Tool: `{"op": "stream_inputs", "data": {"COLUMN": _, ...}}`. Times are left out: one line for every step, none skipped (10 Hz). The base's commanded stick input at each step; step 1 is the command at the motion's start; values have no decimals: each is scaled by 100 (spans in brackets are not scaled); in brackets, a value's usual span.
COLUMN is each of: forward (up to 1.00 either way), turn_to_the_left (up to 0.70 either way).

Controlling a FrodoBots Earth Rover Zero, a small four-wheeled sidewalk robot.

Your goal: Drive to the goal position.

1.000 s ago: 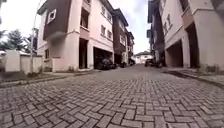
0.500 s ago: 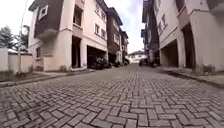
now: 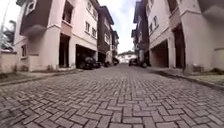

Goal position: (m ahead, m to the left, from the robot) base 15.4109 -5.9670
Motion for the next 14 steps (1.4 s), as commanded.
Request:
{"op": "stream_inputs", "data": {"forward": 50, "turn_to_the_left": 4}}
{"op": "stream_inputs", "data": {"forward": 50, "turn_to_the_left": 4}}
{"op": "stream_inputs", "data": {"forward": 50, "turn_to_the_left": 4}}
{"op": "stream_inputs", "data": {"forward": 50, "turn_to_the_left": 4}}
{"op": "stream_inputs", "data": {"forward": 50, "turn_to_the_left": 4}}
{"op": "stream_inputs", "data": {"forward": 50, "turn_to_the_left": 4}}
{"op": "stream_inputs", "data": {"forward": 50, "turn_to_the_left": 4}}
{"op": "stream_inputs", "data": {"forward": 50, "turn_to_the_left": 4}}
{"op": "stream_inputs", "data": {"forward": 50, "turn_to_the_left": 4}}
{"op": "stream_inputs", "data": {"forward": 50, "turn_to_the_left": 4}}
{"op": "stream_inputs", "data": {"forward": 50, "turn_to_the_left": 4}}
{"op": "stream_inputs", "data": {"forward": 50, "turn_to_the_left": 4}}
{"op": "stream_inputs", "data": {"forward": 50, "turn_to_the_left": 4}}
{"op": "stream_inputs", "data": {"forward": 50, "turn_to_the_left": 4}}
